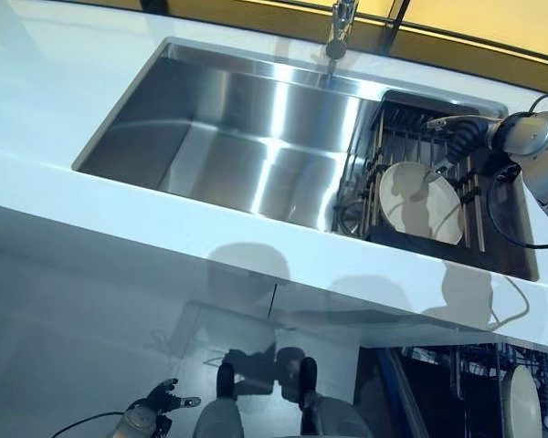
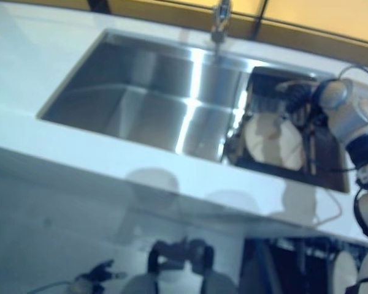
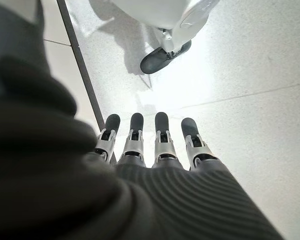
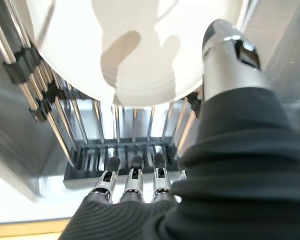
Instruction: Take plates into dishwasher
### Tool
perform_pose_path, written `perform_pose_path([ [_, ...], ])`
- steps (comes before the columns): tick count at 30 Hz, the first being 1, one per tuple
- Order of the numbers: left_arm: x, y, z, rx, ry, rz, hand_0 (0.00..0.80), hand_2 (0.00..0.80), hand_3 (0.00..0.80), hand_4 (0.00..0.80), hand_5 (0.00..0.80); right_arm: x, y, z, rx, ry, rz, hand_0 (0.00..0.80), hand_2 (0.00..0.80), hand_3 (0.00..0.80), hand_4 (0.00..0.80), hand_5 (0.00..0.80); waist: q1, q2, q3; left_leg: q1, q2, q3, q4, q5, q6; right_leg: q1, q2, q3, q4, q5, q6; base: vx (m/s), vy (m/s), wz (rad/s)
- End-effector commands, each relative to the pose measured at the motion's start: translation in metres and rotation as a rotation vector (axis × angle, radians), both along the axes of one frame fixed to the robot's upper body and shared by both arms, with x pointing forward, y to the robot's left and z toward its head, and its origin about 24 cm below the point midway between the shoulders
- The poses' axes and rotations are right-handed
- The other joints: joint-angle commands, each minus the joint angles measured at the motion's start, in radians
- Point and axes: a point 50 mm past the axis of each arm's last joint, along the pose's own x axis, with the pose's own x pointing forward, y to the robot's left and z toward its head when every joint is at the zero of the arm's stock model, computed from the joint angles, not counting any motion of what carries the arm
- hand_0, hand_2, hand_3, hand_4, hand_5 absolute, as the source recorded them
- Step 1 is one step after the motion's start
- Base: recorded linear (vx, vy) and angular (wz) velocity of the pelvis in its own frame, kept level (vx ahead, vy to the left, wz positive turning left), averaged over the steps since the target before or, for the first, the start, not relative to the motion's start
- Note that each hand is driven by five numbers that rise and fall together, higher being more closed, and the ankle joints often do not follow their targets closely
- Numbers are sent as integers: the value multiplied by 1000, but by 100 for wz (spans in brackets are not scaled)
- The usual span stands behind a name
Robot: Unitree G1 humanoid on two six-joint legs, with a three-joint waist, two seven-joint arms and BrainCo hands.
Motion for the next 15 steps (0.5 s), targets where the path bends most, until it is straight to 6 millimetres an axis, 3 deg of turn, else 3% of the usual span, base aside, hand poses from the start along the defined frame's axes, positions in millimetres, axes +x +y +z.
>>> perform_pose_path([
  [1, 15, 5, 8, 35, -37, -56, 0, 0, 0, 0, 0, -1, 3, 40, -36, -93, 8, 0, 0, 0, 0, 0, 32, -31, 26, 50, -31, -3, 148, -60, 10, -85, 1, -5, 119, -86, -25, 0, 0, 0],
  [15, 24, -2, 15, -12, -113, -52, 0, 0, 0, 0, 0, 0, -9, 50, -67, -148, -75, 0, 0, 0, 0, 0, 59, 17, 91, -20, -25, -30, 167, -26, 2, -146, 4, -18, 152, -101, -46, 4, -28, 3],
])
